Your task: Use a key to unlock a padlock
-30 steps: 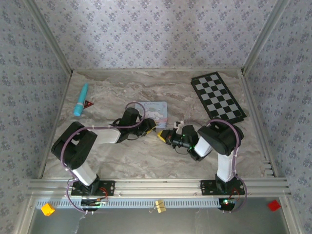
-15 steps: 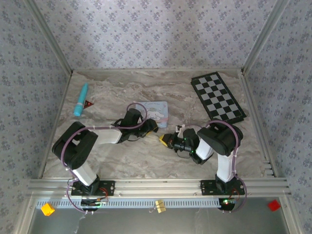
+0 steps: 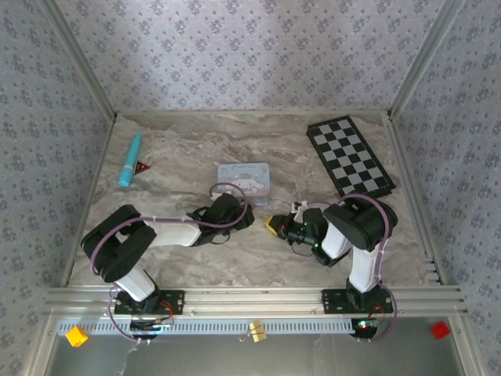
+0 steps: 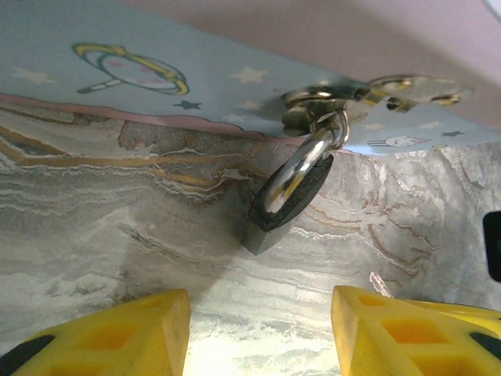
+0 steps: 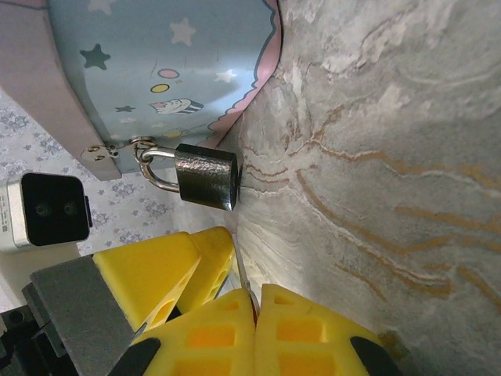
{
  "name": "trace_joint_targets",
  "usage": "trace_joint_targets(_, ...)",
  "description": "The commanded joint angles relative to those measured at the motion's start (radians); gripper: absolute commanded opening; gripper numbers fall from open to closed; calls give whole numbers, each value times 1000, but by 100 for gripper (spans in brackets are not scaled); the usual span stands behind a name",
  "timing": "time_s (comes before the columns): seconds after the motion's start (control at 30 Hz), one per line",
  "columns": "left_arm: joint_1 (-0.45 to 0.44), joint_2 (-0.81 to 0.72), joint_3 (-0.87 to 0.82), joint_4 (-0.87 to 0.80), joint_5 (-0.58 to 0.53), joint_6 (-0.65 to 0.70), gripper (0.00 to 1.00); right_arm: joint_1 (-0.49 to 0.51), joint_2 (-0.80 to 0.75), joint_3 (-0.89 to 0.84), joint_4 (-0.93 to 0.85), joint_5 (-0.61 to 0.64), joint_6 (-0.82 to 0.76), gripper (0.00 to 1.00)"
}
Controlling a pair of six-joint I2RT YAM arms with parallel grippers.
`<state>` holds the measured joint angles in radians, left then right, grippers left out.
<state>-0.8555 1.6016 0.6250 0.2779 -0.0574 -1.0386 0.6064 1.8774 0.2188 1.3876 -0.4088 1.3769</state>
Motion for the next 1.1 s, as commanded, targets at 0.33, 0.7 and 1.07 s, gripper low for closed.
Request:
trace_joint_targets(0.33, 85, 183, 168, -32, -141, 202, 56, -7, -41, -20, 6, -12, -28, 0)
trace_joint_targets(0.7, 101, 207, 215, -36, -243, 243, 58, -9, -42, -6, 6, -22, -18, 0)
trace_joint_targets(1.07, 108, 172, 214, -57, -336, 264, 41, -11, -52, -13, 7, -22, -22, 0)
